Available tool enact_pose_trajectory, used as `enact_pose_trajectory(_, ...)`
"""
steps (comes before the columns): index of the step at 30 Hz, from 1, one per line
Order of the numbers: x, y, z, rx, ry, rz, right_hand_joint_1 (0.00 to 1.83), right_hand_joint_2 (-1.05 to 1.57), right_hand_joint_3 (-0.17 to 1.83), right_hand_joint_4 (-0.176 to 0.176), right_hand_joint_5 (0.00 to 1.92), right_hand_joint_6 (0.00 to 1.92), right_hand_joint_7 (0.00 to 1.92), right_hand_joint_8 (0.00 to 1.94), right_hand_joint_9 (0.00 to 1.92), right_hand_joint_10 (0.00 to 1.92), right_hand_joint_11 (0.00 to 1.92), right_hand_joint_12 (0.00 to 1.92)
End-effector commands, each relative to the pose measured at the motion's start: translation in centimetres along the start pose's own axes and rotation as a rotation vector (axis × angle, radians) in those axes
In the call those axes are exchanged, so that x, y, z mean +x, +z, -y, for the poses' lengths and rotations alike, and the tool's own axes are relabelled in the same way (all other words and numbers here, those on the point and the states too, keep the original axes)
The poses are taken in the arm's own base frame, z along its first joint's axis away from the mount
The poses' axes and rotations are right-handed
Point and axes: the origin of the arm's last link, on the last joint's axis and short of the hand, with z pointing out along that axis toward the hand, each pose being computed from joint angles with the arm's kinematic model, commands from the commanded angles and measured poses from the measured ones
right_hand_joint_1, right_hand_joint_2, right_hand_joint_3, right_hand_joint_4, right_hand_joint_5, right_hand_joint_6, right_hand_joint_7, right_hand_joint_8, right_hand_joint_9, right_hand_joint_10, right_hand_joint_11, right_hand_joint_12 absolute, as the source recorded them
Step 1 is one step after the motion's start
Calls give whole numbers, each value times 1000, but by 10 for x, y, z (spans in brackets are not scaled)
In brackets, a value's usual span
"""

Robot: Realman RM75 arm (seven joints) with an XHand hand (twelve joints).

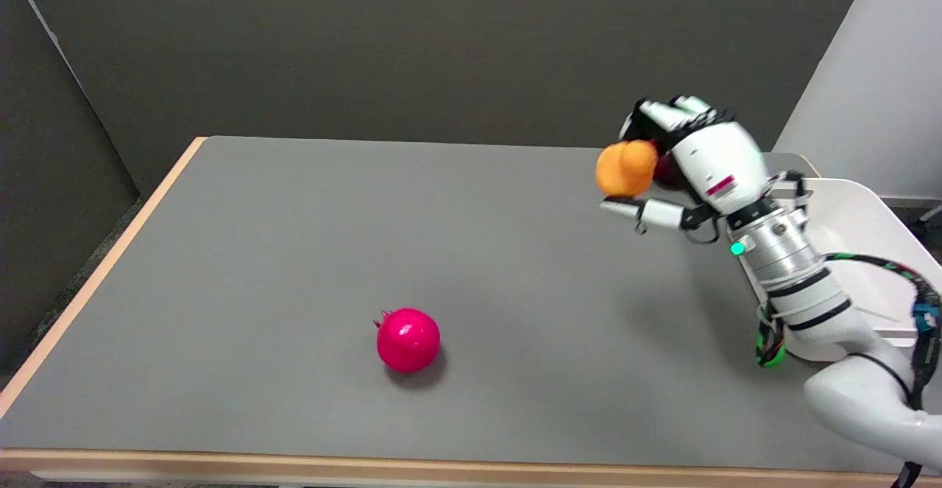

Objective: Place the yellow duck into the white box.

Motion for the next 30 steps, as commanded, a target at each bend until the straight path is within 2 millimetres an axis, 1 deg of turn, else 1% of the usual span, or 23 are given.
enact_pose_trajectory(1, 77, -16, -41, -209, -256, -231, 1321, 1316, -34, -176, 453, 1542, 736, 1508, 667, 1718, 373, 1921)
enact_pose_trajectory(7, 74, -40, -59, -358, -295, -238, 1322, 1323, -48, -176, 453, 1530, 735, 1503, 666, 1716, 388, 1921)
enact_pose_trajectory(11, 66, -56, -72, -454, -294, -221, 1324, 1310, -33, -176, 463, 1525, 747, 1495, 676, 1710, 403, 1921)
enact_pose_trajectory(16, 53, -80, -96, -580, -284, -161, 1325, 1302, -23, -176, 470, 1513, 750, 1485, 678, 1704, 443, 1911)
enact_pose_trajectory(17, 49, -88, -103, -619, -275, -145, 1325, 1300, -19, -176, 471, 1511, 750, 1483, 679, 1703, 446, 1907)
enact_pose_trajectory(19, 43, -96, -111, -657, -269, -123, 1325, 1297, -15, -176, 473, 1509, 750, 1481, 680, 1702, 450, 1906)
enact_pose_trajectory(20, 39, -102, -119, -683, -281, -97, 1325, 1296, -13, -176, 474, 1508, 751, 1480, 680, 1702, 451, 1906)
enact_pose_trajectory(22, 35, -110, -123, -726, -256, -88, 1325, 1294, -11, -176, 476, 1504, 752, 1478, 683, 1701, 451, 1907)
enact_pose_trajectory(24, 26, -122, -133, -783, -246, -55, 1326, 1293, -10, -176, 476, 1503, 752, 1477, 683, 1702, 451, 1908)
enact_pose_trajectory(30, 10, -141, -153, -879, -224, 9, 1326, 1289, -3, -176, 479, 1500, 753, 1475, 686, 1705, 437, 1912)
